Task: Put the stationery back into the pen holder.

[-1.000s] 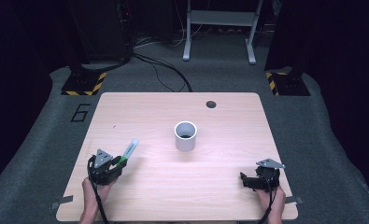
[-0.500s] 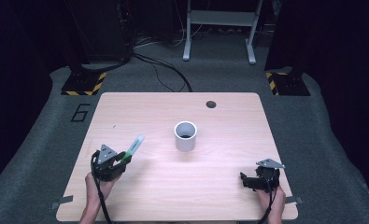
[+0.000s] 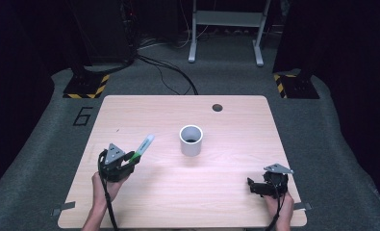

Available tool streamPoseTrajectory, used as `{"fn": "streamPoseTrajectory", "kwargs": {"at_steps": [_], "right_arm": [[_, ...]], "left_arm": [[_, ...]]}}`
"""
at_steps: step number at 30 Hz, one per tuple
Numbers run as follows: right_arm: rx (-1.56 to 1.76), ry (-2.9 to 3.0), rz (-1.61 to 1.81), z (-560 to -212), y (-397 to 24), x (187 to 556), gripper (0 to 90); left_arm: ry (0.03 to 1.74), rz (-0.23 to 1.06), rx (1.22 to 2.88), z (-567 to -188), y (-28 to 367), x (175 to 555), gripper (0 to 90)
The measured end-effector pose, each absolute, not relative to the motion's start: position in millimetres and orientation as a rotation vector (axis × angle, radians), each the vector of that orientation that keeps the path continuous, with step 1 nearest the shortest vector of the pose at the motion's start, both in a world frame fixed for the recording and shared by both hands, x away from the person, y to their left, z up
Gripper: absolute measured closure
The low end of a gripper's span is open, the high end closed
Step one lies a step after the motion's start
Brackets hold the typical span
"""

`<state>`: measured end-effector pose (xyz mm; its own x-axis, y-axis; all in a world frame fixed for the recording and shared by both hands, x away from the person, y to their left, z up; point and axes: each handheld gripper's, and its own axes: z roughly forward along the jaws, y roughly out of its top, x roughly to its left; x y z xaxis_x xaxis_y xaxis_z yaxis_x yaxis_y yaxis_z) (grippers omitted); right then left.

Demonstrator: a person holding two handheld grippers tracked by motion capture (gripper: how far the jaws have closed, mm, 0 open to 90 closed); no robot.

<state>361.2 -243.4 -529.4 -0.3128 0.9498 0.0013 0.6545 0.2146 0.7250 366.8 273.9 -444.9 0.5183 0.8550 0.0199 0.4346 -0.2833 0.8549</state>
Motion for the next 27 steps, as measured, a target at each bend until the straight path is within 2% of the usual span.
{"fn": "streamPoseTrajectory", "kwargs": {"at_steps": [27], "right_arm": [[1.479,2.046,0.882,-530,-243,361,3.4]], "left_arm": [[0.924,0.561,1.950,-420,235,395,67.0]]}}
